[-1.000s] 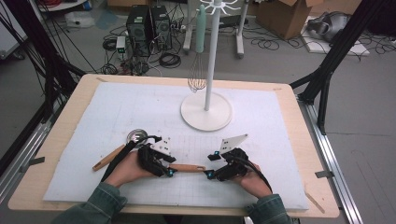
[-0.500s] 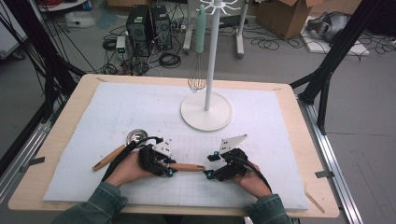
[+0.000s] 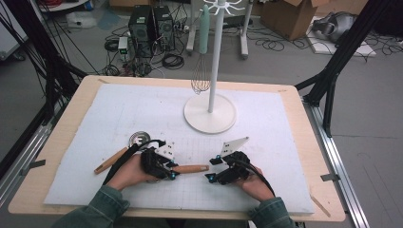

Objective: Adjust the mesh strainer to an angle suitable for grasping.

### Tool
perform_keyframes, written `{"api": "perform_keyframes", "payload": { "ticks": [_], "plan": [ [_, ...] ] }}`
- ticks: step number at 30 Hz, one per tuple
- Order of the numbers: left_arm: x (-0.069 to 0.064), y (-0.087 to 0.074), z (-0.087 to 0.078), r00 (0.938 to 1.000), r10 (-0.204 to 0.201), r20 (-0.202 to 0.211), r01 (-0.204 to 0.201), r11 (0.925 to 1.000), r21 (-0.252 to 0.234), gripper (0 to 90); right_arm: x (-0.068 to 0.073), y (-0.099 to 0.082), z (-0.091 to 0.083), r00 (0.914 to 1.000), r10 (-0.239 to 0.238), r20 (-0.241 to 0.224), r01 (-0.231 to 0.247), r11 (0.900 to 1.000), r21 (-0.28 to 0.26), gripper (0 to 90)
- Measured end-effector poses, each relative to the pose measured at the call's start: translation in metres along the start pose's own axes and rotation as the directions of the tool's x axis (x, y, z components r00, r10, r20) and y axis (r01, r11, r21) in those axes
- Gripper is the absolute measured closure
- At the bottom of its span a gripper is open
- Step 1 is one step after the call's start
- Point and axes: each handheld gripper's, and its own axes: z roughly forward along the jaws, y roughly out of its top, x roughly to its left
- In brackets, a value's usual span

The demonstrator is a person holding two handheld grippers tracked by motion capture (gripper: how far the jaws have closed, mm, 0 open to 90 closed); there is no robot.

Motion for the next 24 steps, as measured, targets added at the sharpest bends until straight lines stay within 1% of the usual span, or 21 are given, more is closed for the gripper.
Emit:
{"api": "perform_keyframes", "payload": {
  "ticks": [4,9,14,18,19,22,24],
  "plan": [
    [-0.0017,0.0001,0.0004,0.9999,0.007,-0.009,-0.007,1.0,0.004,66.9,-0.0007,-0.0001,-0.001,1.0,-0.003,-0.003,0.003,1.0,-0.002,37.6],
    [-0.0017,0.0007,0.0001,0.9999,0.002,-0.013,-0.002,1.0,0.006,69.6,0.0,-0.0001,0.0006,1.0,0.0,-0.005,0.0,1.0,-0.002,37.6],
    [-0.0023,0.0011,-0.0009,0.9998,0.0,-0.022,0.0,1.0,0.008,70.3,0.0,-0.0011,0.004,1.0,0.008,-0.004,-0.008,0.9999,0.012,38.0],
    [-0.003,0.0012,-0.0014,0.9996,0.001,-0.027,-0.001,1.0,0.008,70.4,-0.0008,-0.0011,0.0051,0.9998,0.02,0.003,-0.02,0.9998,0.002,38.0],
    [-0.0029,0.0011,-0.0019,0.9996,0.0,-0.027,0.0,0.9999,0.01,70.4,-0.0007,-0.0011,0.0048,0.9995,0.031,0.005,-0.031,0.9995,0.004,38.0],
    [-0.0021,0.001,-0.0035,0.9998,-0.001,-0.021,0.001,1.0,0.008,70.4,-0.0019,-0.0008,0.0056,0.9994,0.034,0.009,-0.034,0.9994,-0.002,38.0],
    [-0.003,0.0012,-0.005,0.9997,-0.002,-0.024,0.002,1.0,-0.005,70.4,-0.0018,-0.0005,0.0068,0.9993,0.035,0.008,-0.035,0.9994,0.003,38.0]
  ]
}}
